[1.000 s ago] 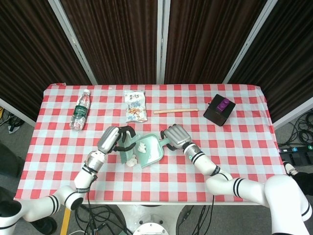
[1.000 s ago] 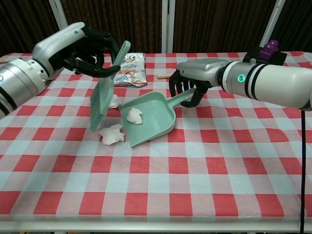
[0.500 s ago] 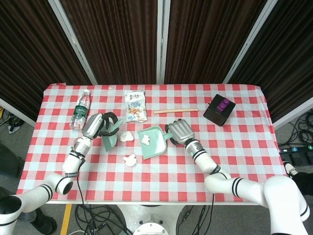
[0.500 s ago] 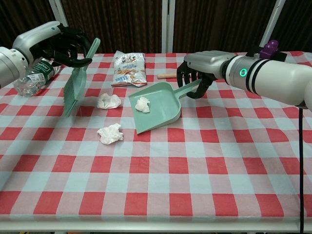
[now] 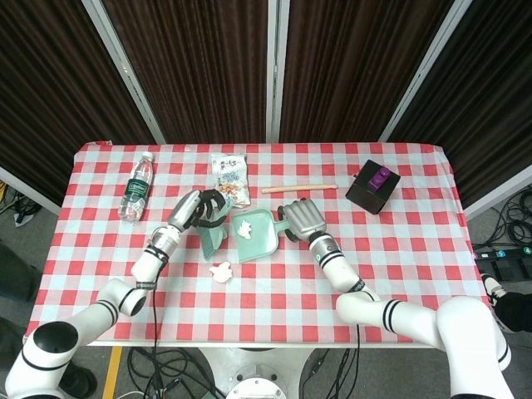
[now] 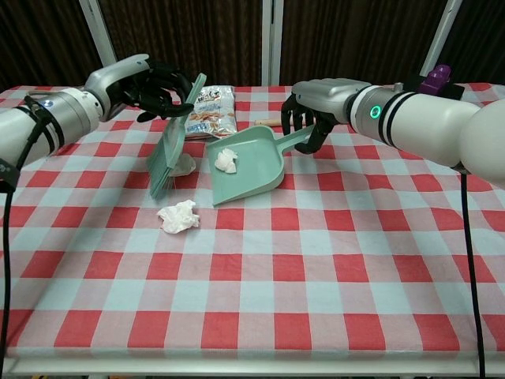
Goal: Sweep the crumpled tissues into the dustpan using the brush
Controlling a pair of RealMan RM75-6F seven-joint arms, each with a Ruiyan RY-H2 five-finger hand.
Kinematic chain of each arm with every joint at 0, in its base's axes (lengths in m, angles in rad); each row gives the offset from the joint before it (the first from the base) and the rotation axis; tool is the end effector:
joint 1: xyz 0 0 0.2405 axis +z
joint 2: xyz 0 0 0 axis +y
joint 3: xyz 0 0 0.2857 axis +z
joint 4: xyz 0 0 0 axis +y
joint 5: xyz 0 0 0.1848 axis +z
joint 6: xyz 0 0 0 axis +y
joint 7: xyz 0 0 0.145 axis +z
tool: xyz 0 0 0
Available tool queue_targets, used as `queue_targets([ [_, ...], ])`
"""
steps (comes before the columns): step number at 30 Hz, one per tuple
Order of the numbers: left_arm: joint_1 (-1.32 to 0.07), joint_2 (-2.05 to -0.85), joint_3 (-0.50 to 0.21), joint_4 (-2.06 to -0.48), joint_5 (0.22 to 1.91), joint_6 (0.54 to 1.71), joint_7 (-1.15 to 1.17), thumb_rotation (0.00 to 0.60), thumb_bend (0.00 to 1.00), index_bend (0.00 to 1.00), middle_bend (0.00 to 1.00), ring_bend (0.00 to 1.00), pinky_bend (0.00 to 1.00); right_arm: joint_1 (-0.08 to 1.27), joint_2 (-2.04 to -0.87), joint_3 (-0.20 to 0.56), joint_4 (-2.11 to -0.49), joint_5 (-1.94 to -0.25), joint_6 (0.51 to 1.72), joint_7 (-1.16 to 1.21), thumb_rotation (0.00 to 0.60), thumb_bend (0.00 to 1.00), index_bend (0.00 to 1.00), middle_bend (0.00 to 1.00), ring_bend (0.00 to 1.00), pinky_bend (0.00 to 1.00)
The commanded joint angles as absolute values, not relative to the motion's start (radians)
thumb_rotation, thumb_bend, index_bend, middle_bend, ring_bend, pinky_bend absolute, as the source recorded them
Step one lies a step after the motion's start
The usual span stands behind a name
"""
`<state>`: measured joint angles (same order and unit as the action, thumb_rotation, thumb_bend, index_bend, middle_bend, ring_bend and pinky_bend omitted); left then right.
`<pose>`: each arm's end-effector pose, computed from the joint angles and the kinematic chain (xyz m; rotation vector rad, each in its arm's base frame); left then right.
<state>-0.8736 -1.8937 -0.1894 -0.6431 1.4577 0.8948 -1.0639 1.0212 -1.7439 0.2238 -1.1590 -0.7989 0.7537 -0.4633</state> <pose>-0.1792 0.4313 -0.0469 -1.4939 -1.6875 -1.5017 -0.1157 -0.4230 -0.0532 1.9380 -0.9592 0.7653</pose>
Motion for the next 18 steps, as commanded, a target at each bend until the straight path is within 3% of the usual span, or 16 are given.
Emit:
queue_targets([
  [1,-0.895,-1.920,-0.197,-0.622,1.448,0.871,-1.125,0.600,0.56,0.58,0.55,0.67,0.86,1.026,-1.749,0.222,-1.148,-0.792,0.748,-0.469,0.600,0.64,0.68,0.58,0.38,0.31],
  [18,-0.943,-1.884,-0.154,-0.715,1.500,0.812,-1.535,0.600,0.58,0.57,0.53,0.62,0.81,1.045,-1.762,0.248,-1.092,-0.814,0.627,-0.343,0.600,0.64,0.68,0.58,0.37,0.23],
])
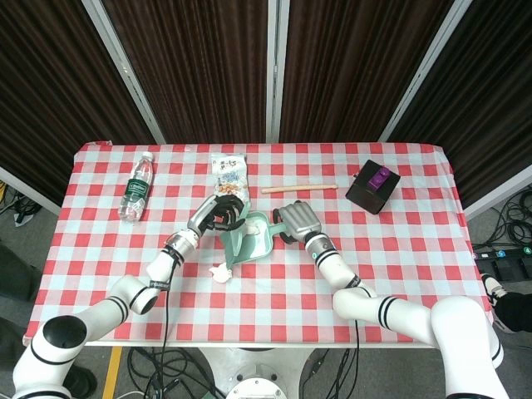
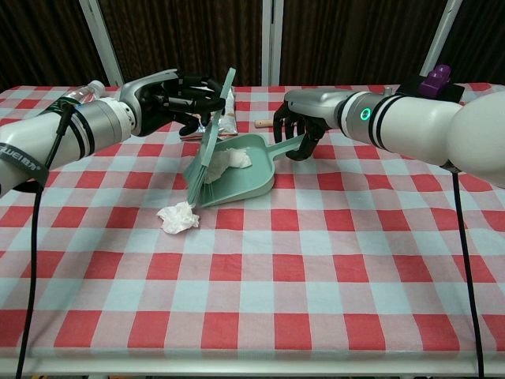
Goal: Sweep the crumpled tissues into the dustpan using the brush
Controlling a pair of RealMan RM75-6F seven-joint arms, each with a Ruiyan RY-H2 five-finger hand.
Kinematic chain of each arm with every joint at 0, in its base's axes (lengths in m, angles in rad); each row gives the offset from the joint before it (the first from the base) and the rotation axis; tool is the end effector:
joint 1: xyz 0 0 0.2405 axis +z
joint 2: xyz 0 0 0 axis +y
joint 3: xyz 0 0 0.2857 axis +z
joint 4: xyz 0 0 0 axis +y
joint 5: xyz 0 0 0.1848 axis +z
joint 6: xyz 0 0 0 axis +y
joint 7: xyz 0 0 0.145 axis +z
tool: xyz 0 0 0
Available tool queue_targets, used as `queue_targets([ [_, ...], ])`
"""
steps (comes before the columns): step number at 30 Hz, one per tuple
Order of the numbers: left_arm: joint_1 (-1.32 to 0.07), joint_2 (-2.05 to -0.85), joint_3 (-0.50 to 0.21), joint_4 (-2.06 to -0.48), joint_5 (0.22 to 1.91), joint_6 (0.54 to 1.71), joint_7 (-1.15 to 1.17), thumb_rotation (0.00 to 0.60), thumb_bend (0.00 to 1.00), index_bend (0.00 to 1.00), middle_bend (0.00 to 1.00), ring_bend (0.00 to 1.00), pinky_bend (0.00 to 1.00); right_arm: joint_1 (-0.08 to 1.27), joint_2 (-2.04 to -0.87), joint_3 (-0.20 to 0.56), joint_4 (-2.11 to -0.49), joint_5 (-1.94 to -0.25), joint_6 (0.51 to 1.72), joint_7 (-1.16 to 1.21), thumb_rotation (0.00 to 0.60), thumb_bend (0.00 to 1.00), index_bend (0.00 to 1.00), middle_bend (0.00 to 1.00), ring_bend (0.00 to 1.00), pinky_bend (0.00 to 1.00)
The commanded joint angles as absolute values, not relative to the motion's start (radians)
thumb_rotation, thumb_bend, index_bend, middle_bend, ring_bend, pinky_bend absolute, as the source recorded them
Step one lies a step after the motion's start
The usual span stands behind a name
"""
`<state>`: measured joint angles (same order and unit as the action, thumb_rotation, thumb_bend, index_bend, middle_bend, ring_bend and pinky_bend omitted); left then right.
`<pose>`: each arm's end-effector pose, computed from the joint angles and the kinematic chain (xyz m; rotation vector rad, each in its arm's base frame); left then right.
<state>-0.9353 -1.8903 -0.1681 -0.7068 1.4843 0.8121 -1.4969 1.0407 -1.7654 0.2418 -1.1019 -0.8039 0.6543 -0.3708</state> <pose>-0.1497 0.4273 -0.0689 -1.2987 -2.2050 -1.5925 -0.1120 -0.4267 -0.0650 1.9643 -1.0700 0.7723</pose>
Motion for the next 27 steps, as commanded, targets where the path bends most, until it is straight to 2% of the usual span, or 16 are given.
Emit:
queue_targets([
  [1,-0.945,-1.882,-0.151,-0.717,1.503,0.813,-1.551,0.600,0.58,0.57,0.53,0.62,0.81,1.047,-1.761,0.251,-1.088,-0.818,0.616,-0.330,0.600,0.64,0.68,0.58,0.37,0.23],
  [10,-0.930,-1.842,-0.118,-0.758,1.543,0.899,-1.587,0.600,0.58,0.56,0.53,0.60,0.81,1.047,-1.778,0.259,-1.042,-0.911,0.576,-0.213,0.600,0.63,0.68,0.58,0.36,0.21],
  [20,-0.809,-1.744,-0.115,-0.916,1.488,1.011,-1.350,0.600,0.58,0.56,0.53,0.60,0.81,1.013,-1.739,0.232,-1.052,-1.072,0.564,-0.075,0.600,0.63,0.68,0.58,0.36,0.21],
  [27,-0.687,-1.697,-0.102,-1.024,1.439,1.124,-1.050,0.600,0.59,0.56,0.53,0.60,0.81,0.984,-1.694,0.197,-1.090,-1.176,0.589,-0.014,0.600,0.63,0.68,0.58,0.36,0.21],
])
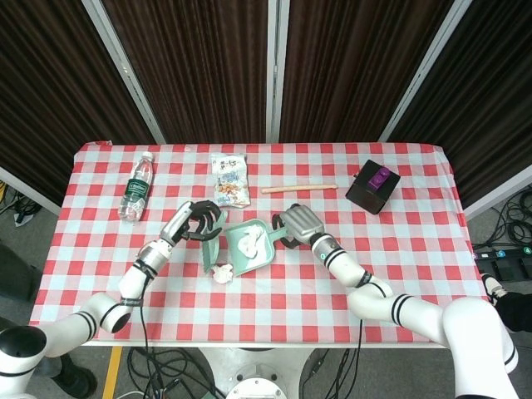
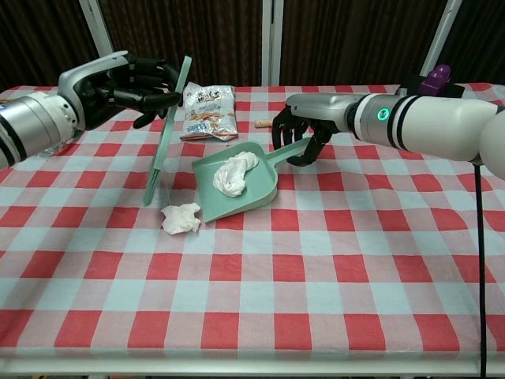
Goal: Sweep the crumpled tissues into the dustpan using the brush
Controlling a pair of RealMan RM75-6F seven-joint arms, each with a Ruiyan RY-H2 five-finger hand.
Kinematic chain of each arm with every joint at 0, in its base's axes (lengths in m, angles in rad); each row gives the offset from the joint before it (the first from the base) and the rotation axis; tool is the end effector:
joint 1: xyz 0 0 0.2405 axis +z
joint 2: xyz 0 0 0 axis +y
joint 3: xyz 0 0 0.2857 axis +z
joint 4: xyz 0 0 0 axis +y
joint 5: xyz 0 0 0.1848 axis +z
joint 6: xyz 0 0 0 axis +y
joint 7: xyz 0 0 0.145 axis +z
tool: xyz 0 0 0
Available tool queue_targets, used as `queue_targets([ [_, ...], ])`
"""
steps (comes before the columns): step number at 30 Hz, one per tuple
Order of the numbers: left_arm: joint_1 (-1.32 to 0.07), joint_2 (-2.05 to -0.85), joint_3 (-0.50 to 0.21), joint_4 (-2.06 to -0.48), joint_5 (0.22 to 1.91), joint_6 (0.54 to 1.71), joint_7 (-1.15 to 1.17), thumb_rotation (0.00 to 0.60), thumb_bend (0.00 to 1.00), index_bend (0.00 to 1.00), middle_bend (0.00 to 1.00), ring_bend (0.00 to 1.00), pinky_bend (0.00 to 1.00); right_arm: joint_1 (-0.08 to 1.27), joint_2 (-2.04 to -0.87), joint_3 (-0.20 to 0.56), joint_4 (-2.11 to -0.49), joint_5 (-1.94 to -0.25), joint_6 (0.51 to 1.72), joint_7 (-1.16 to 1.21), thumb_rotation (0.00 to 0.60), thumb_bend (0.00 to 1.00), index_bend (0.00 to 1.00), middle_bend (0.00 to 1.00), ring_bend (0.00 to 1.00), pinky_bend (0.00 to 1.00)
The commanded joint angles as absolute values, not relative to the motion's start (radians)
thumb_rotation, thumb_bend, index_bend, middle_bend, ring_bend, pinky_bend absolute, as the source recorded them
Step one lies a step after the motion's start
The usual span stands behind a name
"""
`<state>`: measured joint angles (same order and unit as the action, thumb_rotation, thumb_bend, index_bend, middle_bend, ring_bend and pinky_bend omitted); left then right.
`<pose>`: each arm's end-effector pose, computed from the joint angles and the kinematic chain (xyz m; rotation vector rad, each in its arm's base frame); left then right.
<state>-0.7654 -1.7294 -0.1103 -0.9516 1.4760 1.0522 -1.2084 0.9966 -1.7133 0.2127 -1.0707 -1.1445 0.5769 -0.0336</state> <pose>-0.1934 0.3894 -0.0144 -1.4017 -1.9137 -1.6853 -0.1261 -0.4229 -0.0549 2.0726 -1.0827 0.8345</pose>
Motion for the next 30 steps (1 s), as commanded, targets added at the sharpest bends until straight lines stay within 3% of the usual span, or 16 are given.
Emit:
queue_targets([
  [1,-0.674,-1.696,-0.100,-1.037,1.432,1.133,-1.018,0.600,0.60,0.56,0.53,0.60,0.81,0.983,-1.689,0.192,-1.094,-1.186,0.592,-0.015,0.600,0.63,0.68,0.58,0.36,0.21],
  [10,-0.602,-1.762,-0.087,-1.096,1.413,1.187,-0.807,0.600,0.61,0.56,0.53,0.60,0.81,0.977,-1.670,0.167,-1.148,-1.223,0.642,-0.081,0.600,0.63,0.68,0.58,0.36,0.21],
  [30,-0.644,-2.008,-0.180,-0.983,1.437,1.216,-0.809,0.600,0.62,0.56,0.53,0.60,0.81,0.971,-1.747,0.194,-1.163,-1.126,0.684,-0.165,0.600,0.64,0.68,0.58,0.36,0.21],
])
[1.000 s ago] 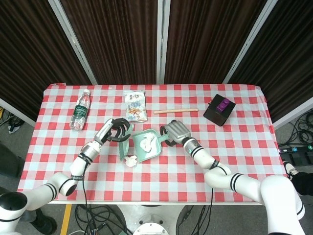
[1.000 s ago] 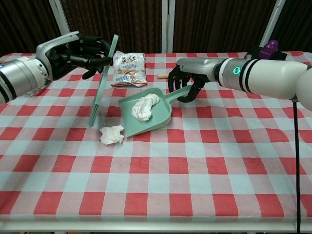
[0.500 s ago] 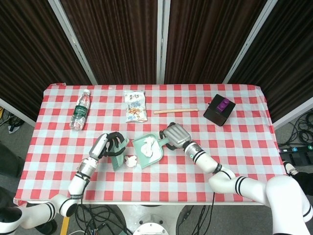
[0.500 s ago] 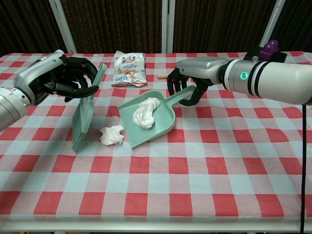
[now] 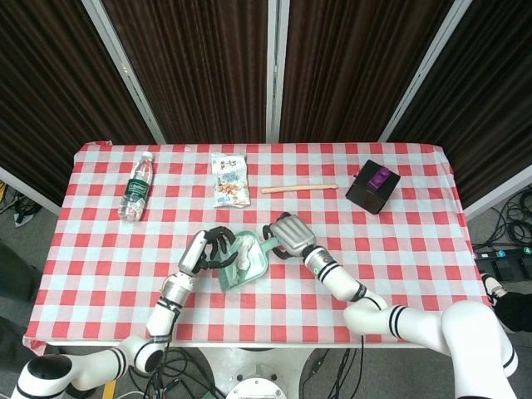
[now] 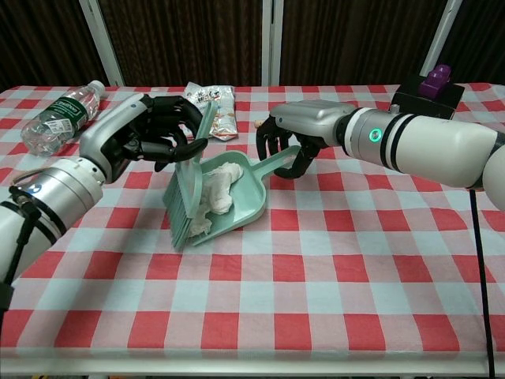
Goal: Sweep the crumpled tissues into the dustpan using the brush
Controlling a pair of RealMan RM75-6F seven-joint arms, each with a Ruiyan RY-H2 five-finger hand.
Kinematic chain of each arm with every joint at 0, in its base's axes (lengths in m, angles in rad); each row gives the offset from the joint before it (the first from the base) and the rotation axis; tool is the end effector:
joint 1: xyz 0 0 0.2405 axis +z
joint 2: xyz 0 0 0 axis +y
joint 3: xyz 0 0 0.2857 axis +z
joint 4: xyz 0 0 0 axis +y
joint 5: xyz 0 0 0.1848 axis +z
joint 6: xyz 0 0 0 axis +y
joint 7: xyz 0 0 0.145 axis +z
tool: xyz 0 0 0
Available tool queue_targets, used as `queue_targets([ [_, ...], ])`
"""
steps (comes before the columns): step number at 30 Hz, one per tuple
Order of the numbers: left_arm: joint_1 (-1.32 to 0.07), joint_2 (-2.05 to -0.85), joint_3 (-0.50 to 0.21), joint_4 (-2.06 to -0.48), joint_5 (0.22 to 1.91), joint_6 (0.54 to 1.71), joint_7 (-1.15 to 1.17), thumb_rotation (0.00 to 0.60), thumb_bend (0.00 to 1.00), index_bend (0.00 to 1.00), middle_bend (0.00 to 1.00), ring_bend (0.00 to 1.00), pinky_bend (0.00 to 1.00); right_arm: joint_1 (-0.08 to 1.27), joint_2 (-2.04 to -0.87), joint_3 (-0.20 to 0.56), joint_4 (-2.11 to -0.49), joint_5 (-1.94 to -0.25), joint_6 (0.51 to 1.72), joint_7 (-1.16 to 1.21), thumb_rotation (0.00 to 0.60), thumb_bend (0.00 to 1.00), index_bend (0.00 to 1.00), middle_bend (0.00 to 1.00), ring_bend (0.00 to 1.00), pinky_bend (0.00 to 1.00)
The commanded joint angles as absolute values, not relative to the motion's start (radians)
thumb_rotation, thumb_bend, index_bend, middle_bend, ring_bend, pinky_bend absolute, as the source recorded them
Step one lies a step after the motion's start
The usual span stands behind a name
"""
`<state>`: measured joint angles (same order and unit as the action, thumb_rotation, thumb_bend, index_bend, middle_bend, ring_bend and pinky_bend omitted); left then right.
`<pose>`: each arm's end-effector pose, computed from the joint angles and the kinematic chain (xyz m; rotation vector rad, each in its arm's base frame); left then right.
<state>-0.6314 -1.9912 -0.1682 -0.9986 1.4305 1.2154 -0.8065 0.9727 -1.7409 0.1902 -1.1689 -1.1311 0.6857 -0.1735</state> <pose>-0.1659 0.3246 -0.0828 -1.2965 -1.7674 -1.7691 -0.1126 -0.3968 -0.0679 2.1160 -0.9853 0.8811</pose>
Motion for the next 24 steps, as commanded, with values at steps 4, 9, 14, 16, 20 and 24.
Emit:
queue_targets([
  [4,-0.670,-2.033,-0.202,-0.959,1.436,1.198,-0.807,0.600,0.62,0.56,0.53,0.60,0.81,0.968,-1.758,0.200,-1.153,-1.119,0.677,-0.140,0.600,0.64,0.68,0.58,0.36,0.21],
  [9,-0.700,-2.055,-0.230,-0.937,1.433,1.182,-0.805,0.600,0.62,0.56,0.53,0.60,0.81,0.965,-1.767,0.205,-1.143,-1.123,0.672,-0.108,0.600,0.63,0.68,0.58,0.35,0.20],
  [14,-0.720,-2.058,-0.251,-0.934,1.425,1.167,-0.802,0.600,0.62,0.55,0.53,0.59,0.81,0.963,-1.775,0.207,-1.134,-1.134,0.677,-0.092,0.600,0.63,0.68,0.57,0.35,0.20],
  [16,-0.721,-2.051,-0.254,-0.934,1.427,1.172,-0.795,0.600,0.62,0.55,0.53,0.59,0.81,0.962,-1.770,0.207,-1.137,-1.137,0.675,-0.084,0.600,0.62,0.65,0.55,0.34,0.20],
  [20,-0.714,-2.028,-0.259,-0.956,1.425,1.182,-0.792,0.600,0.62,0.55,0.53,0.59,0.81,0.959,-1.759,0.202,-1.142,-1.134,0.666,-0.090,0.600,0.49,0.47,0.45,0.26,0.17],
  [24,-0.701,-2.002,-0.257,-0.982,1.424,1.190,-0.786,0.600,0.62,0.55,0.52,0.59,0.81,0.958,-1.756,0.197,-1.149,-1.119,0.664,-0.112,0.600,0.34,0.21,0.30,0.14,0.12],
])
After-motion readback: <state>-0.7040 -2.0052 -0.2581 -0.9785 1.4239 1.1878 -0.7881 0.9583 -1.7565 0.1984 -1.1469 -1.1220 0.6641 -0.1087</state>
